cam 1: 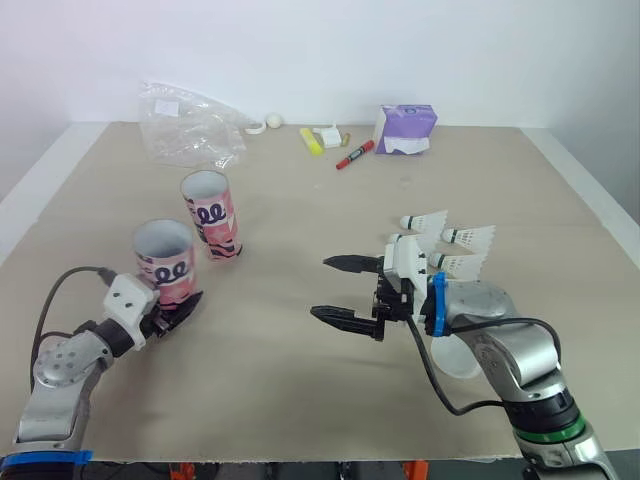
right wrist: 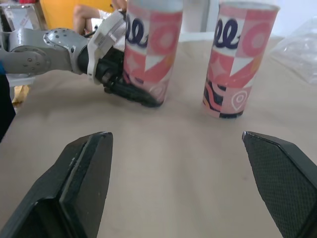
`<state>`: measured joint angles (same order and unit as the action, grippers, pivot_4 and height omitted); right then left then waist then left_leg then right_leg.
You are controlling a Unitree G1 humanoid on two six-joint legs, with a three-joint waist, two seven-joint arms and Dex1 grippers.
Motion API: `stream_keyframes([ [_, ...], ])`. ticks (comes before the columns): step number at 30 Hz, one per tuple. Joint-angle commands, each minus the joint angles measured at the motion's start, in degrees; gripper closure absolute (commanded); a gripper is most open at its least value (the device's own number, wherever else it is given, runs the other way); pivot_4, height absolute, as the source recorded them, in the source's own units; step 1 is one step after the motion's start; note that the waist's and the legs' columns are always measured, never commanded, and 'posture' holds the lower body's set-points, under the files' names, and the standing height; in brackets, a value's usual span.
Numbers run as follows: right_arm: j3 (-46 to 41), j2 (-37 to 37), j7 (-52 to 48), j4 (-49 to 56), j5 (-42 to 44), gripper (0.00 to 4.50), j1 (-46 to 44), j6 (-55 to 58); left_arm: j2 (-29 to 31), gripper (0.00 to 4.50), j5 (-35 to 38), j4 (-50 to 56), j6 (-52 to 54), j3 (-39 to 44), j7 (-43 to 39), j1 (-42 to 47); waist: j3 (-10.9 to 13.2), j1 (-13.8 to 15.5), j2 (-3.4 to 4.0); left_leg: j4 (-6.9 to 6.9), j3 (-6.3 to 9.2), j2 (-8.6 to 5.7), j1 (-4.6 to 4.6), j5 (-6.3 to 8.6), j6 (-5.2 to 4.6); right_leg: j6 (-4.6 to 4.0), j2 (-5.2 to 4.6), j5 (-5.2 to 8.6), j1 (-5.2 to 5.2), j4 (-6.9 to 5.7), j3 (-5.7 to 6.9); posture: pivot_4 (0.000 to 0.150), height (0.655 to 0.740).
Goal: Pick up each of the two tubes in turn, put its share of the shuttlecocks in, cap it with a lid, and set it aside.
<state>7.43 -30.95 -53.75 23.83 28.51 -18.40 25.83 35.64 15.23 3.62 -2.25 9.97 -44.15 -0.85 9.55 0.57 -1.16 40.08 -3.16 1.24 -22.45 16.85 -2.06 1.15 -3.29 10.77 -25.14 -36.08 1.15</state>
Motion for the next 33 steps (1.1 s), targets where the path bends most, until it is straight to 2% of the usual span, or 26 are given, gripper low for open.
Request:
stream_keyframes([
  [1, -3.1, -2.5, -0.5, 5.9, 2.6, 0.0, 2.5, 0.4, 2.5, 1.63, 0.5, 5.2, 1.9, -5.3, -6.0, 3.7, 0.0, 0.2, -0.01, 0.0, 0.05, 0.0, -0.02, 0.0, 0.0, -0.02, -0.01, 0.02, 0.01, 0.0, 0.06, 0.15, 0.74],
  [4, -4.4, -4.0, -0.1, 8.0, 3.8, 0.0, 4.5, 0.8, 3.3, 1.63, 0.5, 6.9, 4.5, -9.6, -9.4, 7.1, 0.0, 0.0, -0.01, 0.0, 0.05, -0.03, -0.03, 0.0, 0.0, 0.01, -0.02, 0.03, 0.02, 0.0, 0.08, 0.15, 0.74],
  [8, -10.0, -7.0, 1.5, 12.2, 5.7, 0.0, 11.1, 1.5, 4.9, 1.63, -1.5, 8.7, 10.9, -20.8, -18.7, 16.4, 0.0, 0.0, 0.0, 0.0, 0.14, -0.05, -0.07, 0.0, 0.0, 0.26, 0.1, -0.02, 0.03, -0.01, 0.09, 0.15, 0.74],
  [12, -13.6, -8.0, 3.7, 14.9, 6.7, 0.0, 16.6, 1.8, 4.1, 1.63, -2.1, 7.4, 15.7, -26.2, -23.2, 24.1, 0.0, -0.1, 0.0, 0.0, 0.21, -0.13, -0.09, 0.0, -0.01, 0.41, 0.24, 0.05, 0.06, -0.01, -0.16, 0.15, 0.74],
  [15, -16.6, -7.8, 6.0, 16.6, 7.4, 0.0, 21.0, 1.7, 3.4, 1.63, -4.8, 4.7, 18.7, -30.9, -26.5, 31.0, 0.0, -0.3, -0.02, 0.0, 0.07, -0.14, -0.04, 0.01, -0.02, 0.75, 0.38, 0.19, 0.02, -0.01, -0.44, 0.15, 0.74],
  [19, -18.6, -7.4, 7.9, 18.5, 6.5, 0.0, 26.6, 0.5, 1.8, 1.63, -8.5, -0.3, 20.2, -36.0, -30.4, 39.5, 0.0, 0.0, -0.02, 0.01, 0.13, -0.16, -0.03, 0.0, -0.02, 0.76, 0.49, 0.19, 0.04, -0.01, -0.49, 0.15, 0.74],
  [26, -17.6, -7.2, 9.3, 18.2, 5.1, 0.0, 28.3, -1.2, -0.9, 1.63, -16.6, -2.3, 20.1, -40.5, -28.3, 44.4, 0.0, -0.1, -0.01, 0.01, 0.08, -0.2, 0.01, 0.0, -0.03, 0.79, 0.65, 0.18, 0.06, -0.01, -0.86, 0.15, 0.74],
  [33, -17.9, -6.8, 10.3, 17.0, 5.3, 0.0, 28.5, -1.3, -3.4, 1.63, -21.3, -0.8, 23.3, -41.7, -24.7, 43.0, 0.0, 0.1, 0.01, 0.05, 0.25, -0.4, 0.01, -0.16, -0.28, 0.77, 0.67, 0.23, 0.22, -0.01, -1.27, 0.15, 0.74],
])
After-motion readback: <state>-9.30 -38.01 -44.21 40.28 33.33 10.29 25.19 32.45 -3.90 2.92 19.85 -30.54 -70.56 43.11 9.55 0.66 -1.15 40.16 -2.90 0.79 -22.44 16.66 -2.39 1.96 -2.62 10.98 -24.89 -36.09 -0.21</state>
